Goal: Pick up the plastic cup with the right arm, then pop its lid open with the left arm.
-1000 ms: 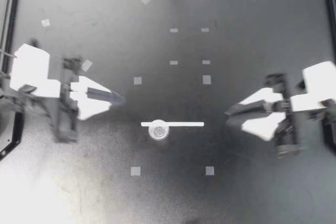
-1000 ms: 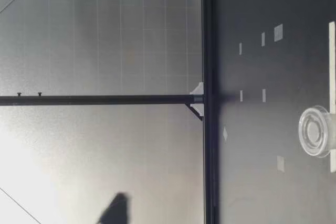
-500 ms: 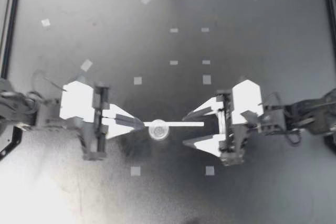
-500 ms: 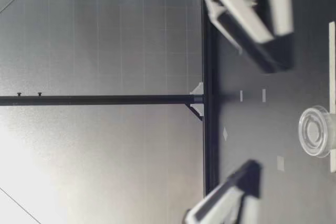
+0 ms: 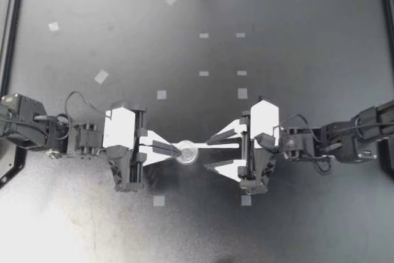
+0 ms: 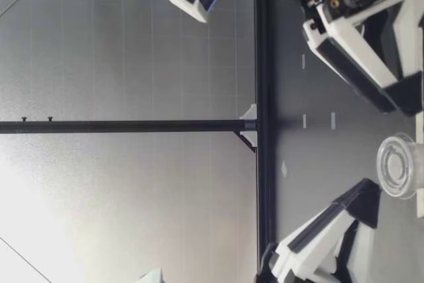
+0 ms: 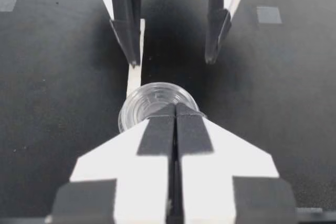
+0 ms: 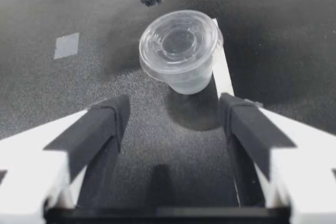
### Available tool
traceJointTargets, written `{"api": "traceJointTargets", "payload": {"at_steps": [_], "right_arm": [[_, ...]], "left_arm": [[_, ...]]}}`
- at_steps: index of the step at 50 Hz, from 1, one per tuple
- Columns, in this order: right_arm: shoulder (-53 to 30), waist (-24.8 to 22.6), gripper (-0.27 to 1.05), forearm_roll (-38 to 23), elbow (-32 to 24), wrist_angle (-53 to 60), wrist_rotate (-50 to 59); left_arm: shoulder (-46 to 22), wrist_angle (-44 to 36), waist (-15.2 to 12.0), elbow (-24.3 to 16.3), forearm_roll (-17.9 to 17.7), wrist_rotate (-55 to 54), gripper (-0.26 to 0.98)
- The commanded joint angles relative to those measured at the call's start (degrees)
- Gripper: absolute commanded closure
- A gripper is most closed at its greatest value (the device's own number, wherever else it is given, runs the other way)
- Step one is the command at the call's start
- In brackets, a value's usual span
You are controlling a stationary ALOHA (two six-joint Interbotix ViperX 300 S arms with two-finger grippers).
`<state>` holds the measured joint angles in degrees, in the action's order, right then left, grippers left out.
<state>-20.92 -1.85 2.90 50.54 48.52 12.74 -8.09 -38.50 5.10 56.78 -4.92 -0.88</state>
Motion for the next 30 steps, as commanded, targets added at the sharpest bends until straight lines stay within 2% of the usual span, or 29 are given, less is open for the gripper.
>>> {"api": "traceJointTargets", "payload": {"at_steps": [1,30], "right_arm": [[0.2,-0.3,0.11,0.0,-1.4,0.2,0.0],[-1.7,-0.3,0.11,-0.1,-3.6,0.0,-0.1]], "left_arm": [[0.9,-0.5,0.1,-0.7,0.0,0.0,0.81],[0.8,0.4,-1.2,-0.2,-0.1,2.1,0.81]]}}
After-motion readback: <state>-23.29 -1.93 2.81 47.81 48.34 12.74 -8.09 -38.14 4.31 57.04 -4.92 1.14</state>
